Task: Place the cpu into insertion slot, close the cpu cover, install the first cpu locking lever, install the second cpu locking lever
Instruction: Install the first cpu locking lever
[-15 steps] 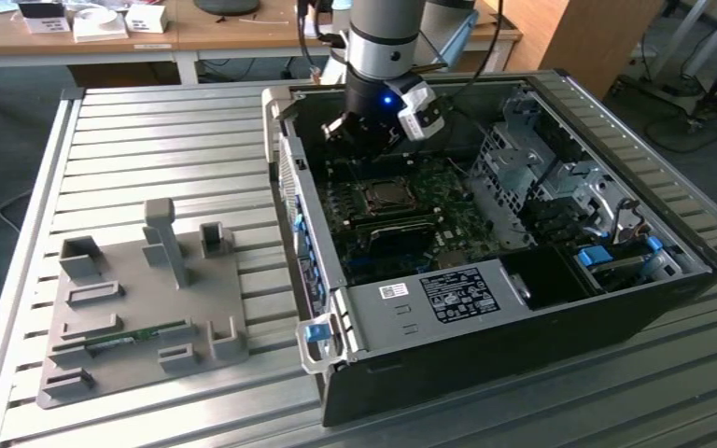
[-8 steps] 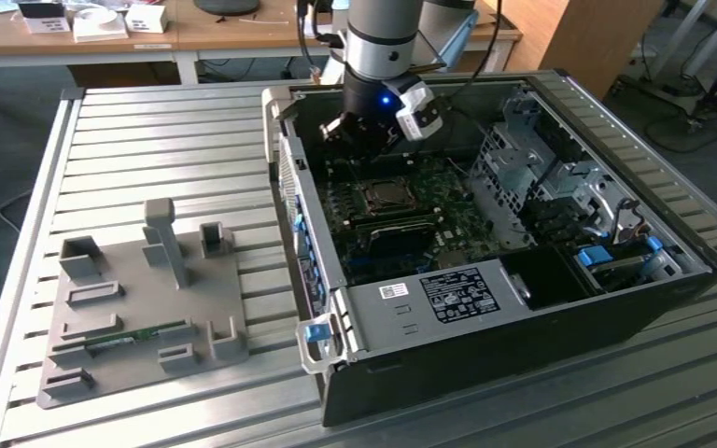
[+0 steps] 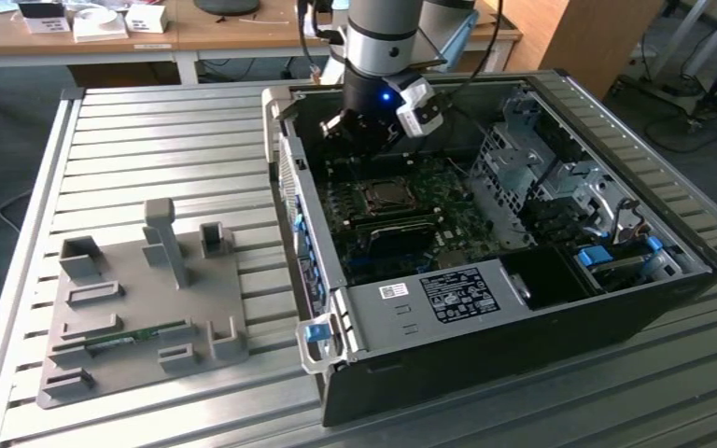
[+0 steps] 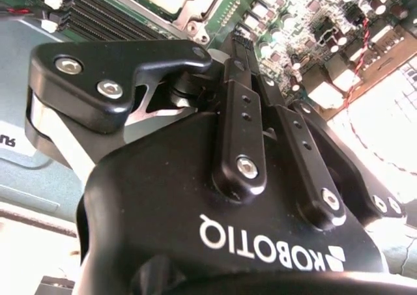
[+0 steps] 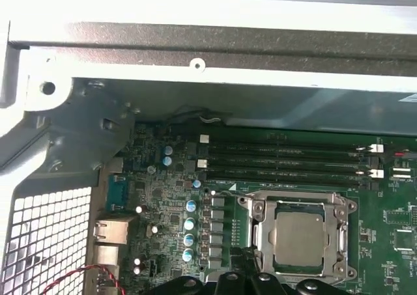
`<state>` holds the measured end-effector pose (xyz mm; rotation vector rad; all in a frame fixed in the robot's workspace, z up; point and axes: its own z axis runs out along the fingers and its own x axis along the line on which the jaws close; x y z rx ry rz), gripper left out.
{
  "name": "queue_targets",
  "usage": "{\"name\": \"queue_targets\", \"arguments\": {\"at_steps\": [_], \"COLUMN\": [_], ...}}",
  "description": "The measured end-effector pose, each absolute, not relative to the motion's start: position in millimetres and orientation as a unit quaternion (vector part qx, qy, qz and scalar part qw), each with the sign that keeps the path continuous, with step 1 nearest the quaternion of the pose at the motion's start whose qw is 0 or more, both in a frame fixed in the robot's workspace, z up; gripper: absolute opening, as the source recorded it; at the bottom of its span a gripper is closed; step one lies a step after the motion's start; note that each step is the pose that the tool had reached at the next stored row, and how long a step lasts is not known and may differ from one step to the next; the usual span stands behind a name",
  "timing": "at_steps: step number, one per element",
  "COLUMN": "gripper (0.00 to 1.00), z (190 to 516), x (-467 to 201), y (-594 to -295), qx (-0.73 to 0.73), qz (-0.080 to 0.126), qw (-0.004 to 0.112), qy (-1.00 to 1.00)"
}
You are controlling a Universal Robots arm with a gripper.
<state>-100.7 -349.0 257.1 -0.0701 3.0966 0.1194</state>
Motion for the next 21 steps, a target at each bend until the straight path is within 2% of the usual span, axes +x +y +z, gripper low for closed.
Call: {"name": "queue_targets", "arguments": {"at_steps": [11,16,21], "gripper": [0.11,0.11,0.11], "z": [256,256,255], "x": [-121,-124,-128], "y": [-349,-349,-349], "qx": [-0.023,-0.022,-0.022], "qz": [0.039,0.058,0.062], "qw": [0.026,0.027,0.027], "qy": [0.999,0.998,0.997]}}
